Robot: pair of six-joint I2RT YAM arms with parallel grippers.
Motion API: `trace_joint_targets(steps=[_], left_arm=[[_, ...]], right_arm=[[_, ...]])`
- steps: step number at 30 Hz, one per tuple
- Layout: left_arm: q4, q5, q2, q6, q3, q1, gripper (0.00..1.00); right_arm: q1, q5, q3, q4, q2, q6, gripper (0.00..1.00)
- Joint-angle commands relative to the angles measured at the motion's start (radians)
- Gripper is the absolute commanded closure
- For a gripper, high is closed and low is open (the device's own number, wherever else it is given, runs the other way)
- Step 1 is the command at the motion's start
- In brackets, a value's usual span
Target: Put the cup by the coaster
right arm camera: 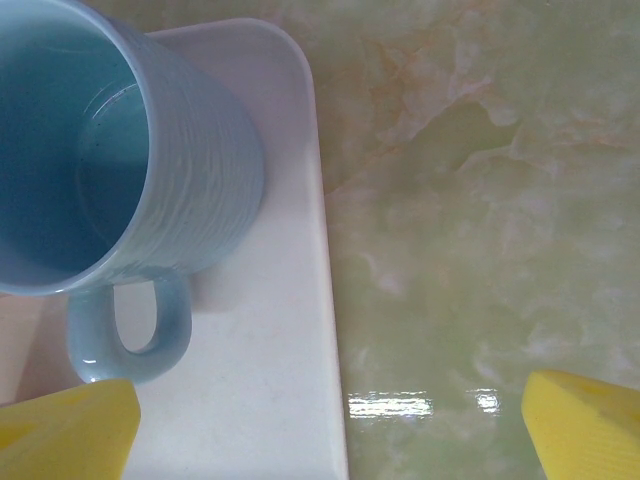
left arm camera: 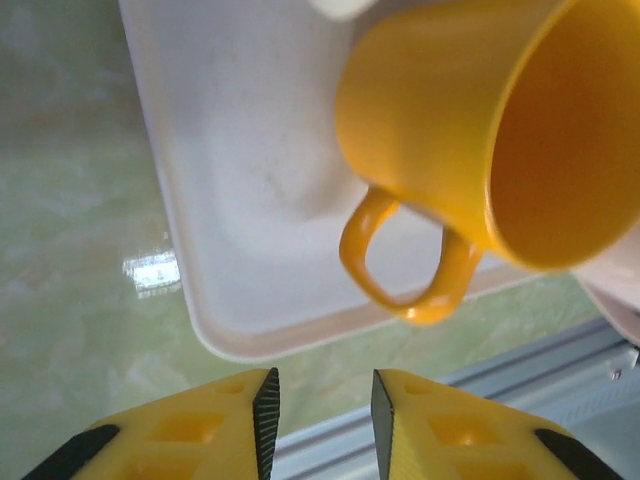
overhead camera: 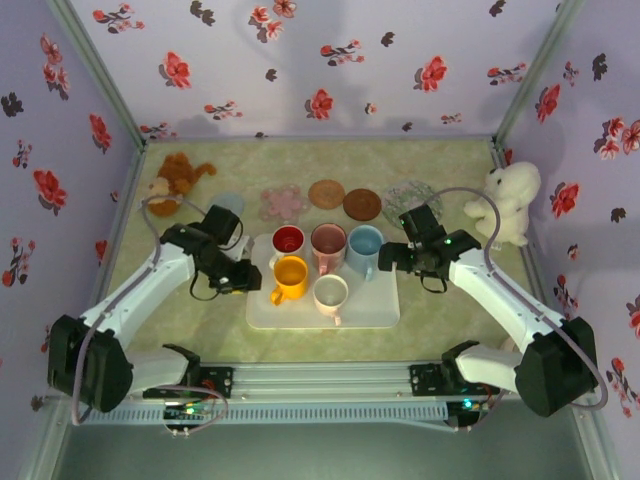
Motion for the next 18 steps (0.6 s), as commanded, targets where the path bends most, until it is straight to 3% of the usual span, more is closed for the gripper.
trace_joint_targets(steps=[1,3,6,18], left_arm=[[-0.093,0.040,-0.060,0.055,-0.009,-0.035,0.64],[-0.089,0.047,-0.084,0.057,-0.012,-0.057,0.53],[-0.081,0.043,-0.080,0.057,-0.014,-0.106,0.46],[0.072,-0.249,0.100,-0.003,-0.008,-0.327,0.43]], right_arm=[[-0.007,0.021,0.016,-0.021,-0.025,0.002,0.01],[-0.007,0.024,0.012,-0.020,-0.033,0.001,0.01],[-0.007,0.030,0.008,-0.022,-0.043,0.002,0.01],[-0.007,0.062,-0.012,-0.017,-0.083,0.026,0.01]])
